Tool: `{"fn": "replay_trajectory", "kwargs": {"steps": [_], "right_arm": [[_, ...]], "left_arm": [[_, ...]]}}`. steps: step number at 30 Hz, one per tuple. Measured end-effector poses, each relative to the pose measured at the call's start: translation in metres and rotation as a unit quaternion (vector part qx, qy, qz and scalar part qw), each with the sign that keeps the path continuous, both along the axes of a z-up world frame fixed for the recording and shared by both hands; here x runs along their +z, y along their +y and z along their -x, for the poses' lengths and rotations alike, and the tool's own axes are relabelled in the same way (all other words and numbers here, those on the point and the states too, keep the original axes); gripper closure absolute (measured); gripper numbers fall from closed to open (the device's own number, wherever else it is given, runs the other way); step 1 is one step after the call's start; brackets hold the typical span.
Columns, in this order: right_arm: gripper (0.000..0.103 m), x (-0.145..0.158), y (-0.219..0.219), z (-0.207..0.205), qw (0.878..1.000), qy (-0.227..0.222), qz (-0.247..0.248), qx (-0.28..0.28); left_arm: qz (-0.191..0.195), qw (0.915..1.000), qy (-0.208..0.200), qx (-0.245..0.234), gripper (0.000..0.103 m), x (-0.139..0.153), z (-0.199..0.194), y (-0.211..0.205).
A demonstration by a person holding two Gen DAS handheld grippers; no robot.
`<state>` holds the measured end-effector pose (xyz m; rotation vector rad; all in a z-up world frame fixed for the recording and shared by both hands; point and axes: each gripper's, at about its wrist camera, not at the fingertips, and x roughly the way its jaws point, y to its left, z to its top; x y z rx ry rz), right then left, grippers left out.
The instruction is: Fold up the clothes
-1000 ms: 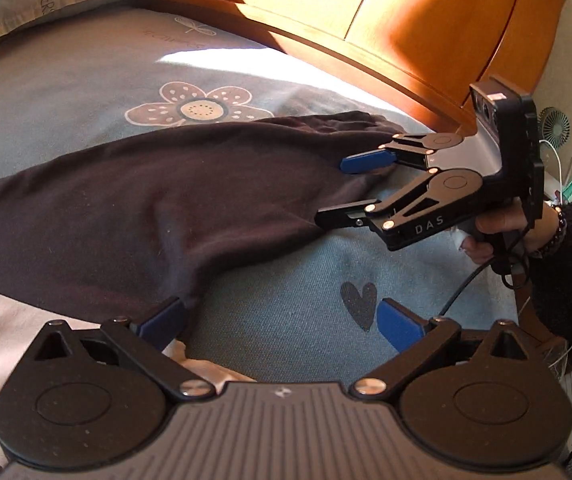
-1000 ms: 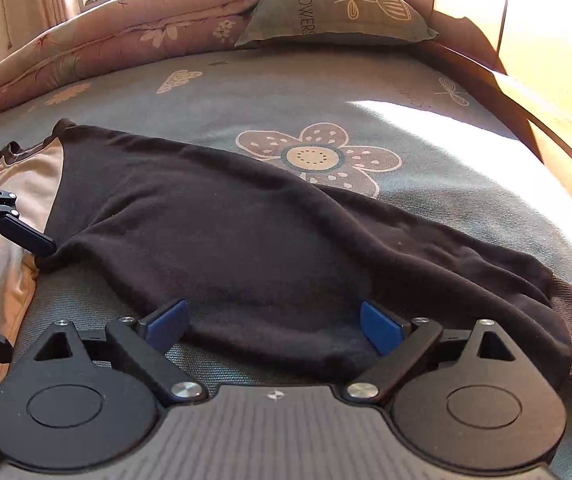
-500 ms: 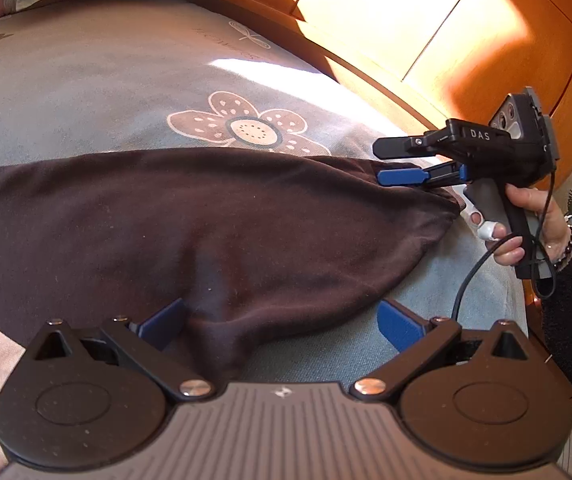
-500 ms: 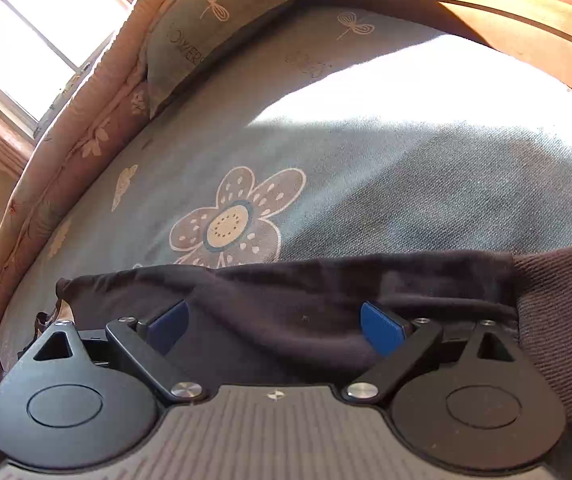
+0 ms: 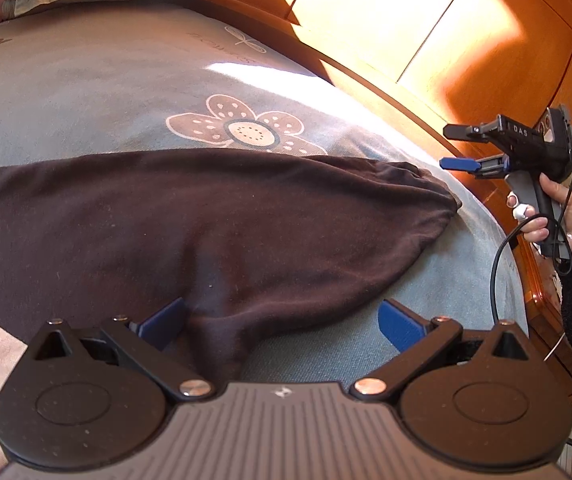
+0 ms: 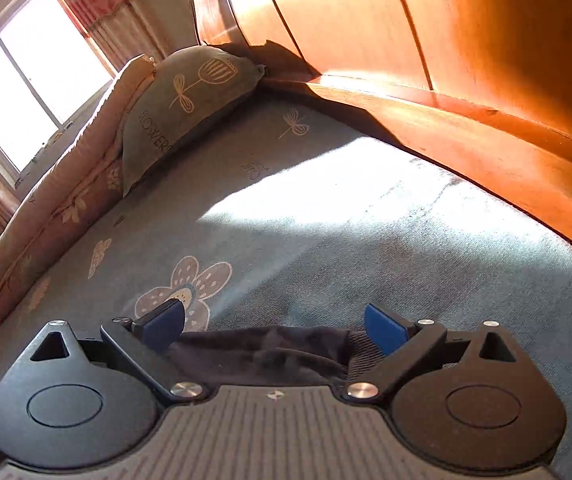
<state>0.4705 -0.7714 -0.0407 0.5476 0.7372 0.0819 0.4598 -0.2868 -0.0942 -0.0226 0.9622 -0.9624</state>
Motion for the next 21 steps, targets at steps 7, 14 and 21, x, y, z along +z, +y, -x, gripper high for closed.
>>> {"fn": "replay_trajectory", "kwargs": {"steps": [7, 14, 21], "right_arm": [[0.004, -0.029, -0.029, 0.028, 0.997, 0.021, -0.073, -0.008], [0.004, -0.033, -0.04, 0.025, 0.983, -0.026, -0.178, 0.026], [0.0, -0.053, -0.049, 0.006, 0.96, -0.03, -0.272, 0.066]], "left_arm": [[-0.002, 1.0, 0.004, 0.003, 0.001, 0.001, -0.001, -0.002], [-0.008, 1.0, -0.003, 0.001, 0.001, 0.0, 0.001, -0.003], [-0.009, 1.0, -0.003, -0.001, 0.001, 0.0, 0.001, -0.003]]}}
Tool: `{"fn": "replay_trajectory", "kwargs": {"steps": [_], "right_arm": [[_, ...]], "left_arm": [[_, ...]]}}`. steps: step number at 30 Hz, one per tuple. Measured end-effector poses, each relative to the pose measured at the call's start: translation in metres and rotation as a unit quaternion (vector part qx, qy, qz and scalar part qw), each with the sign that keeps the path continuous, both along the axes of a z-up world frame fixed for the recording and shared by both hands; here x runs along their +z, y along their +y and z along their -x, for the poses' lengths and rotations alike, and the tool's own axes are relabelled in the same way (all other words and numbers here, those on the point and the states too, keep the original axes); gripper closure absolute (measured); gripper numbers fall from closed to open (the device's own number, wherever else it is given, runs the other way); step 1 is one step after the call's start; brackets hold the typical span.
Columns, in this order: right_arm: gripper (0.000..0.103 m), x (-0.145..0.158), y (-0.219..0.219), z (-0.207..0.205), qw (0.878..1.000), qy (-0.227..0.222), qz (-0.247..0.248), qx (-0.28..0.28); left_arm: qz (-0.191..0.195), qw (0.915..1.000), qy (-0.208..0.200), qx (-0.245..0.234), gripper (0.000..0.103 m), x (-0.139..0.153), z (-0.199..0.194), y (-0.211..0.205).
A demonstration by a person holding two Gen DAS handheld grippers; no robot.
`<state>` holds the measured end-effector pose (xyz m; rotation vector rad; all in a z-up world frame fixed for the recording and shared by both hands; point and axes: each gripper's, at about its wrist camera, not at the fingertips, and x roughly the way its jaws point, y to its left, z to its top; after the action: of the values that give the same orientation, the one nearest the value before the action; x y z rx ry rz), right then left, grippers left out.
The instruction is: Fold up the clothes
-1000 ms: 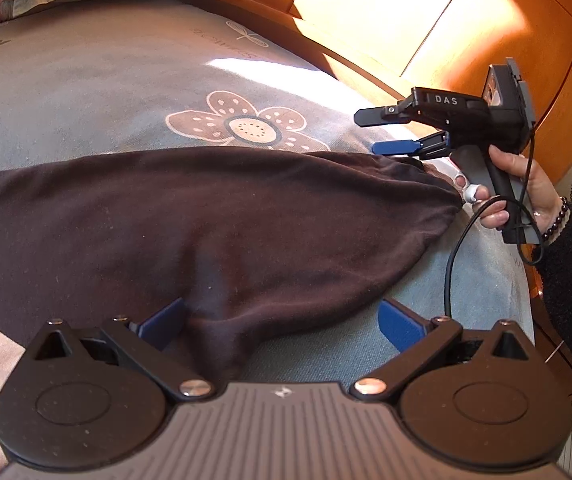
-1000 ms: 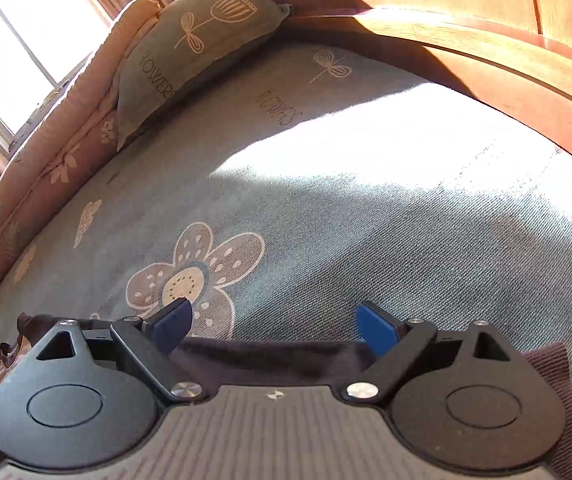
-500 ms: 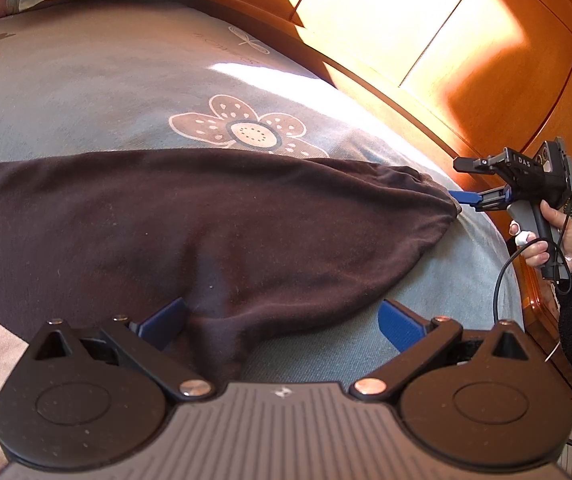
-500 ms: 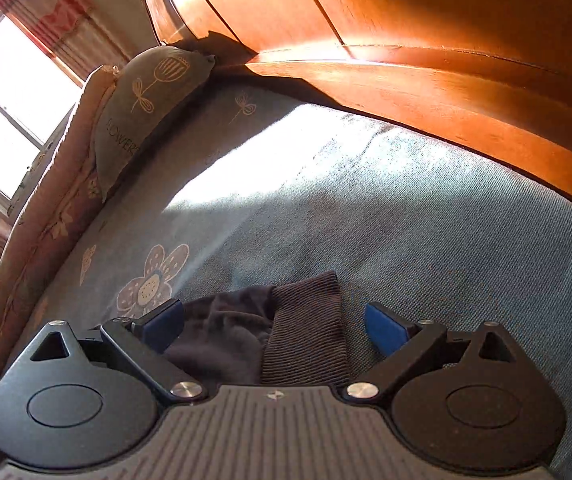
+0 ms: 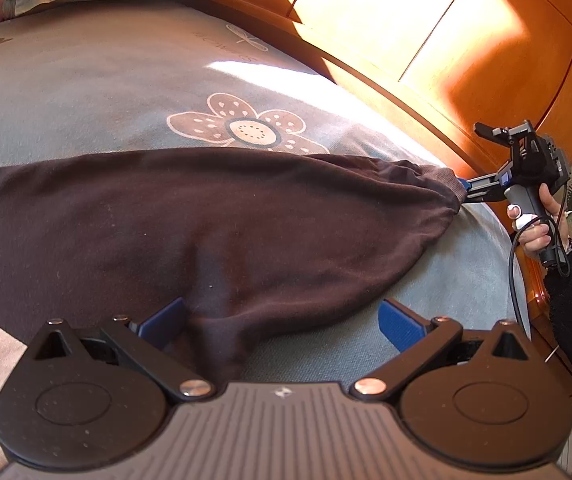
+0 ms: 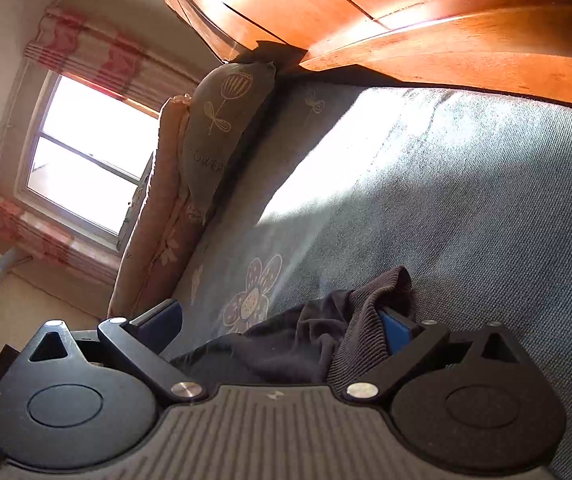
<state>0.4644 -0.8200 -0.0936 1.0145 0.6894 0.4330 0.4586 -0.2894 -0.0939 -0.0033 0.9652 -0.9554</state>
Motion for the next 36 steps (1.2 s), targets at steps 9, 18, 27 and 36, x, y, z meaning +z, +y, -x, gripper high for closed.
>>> {"fn": "replay_trajectory", "kwargs": {"steps": [9, 18, 27, 36], "right_arm": [[0.0, 0.006, 0.01, -0.035, 0.998, 0.009, 0.034, 0.058], [0.064, -0.008, 0.0, -0.017, 0.996, 0.036, 0.083, -0.007], [0.099, 0.008, 0.002, 0.008, 0.978, 0.002, 0.191, -0.084], [0.068, 0.015, -0.008, 0.02, 0.961, 0.051, 0.229, -0.147]], "left_arm": [[0.002, 1.0, 0.001, 0.004, 0.001, 0.0, 0.0, 0.0], [0.01, 0.9999, -0.002, 0.004, 0.001, -0.001, 0.001, 0.002], [0.012, 0.9999, 0.0, 0.008, 0.001, -0.001, 0.002, 0.003], [0.01, 0.9999, 0.002, 0.009, 0.001, 0.002, 0.002, 0.003]]}}
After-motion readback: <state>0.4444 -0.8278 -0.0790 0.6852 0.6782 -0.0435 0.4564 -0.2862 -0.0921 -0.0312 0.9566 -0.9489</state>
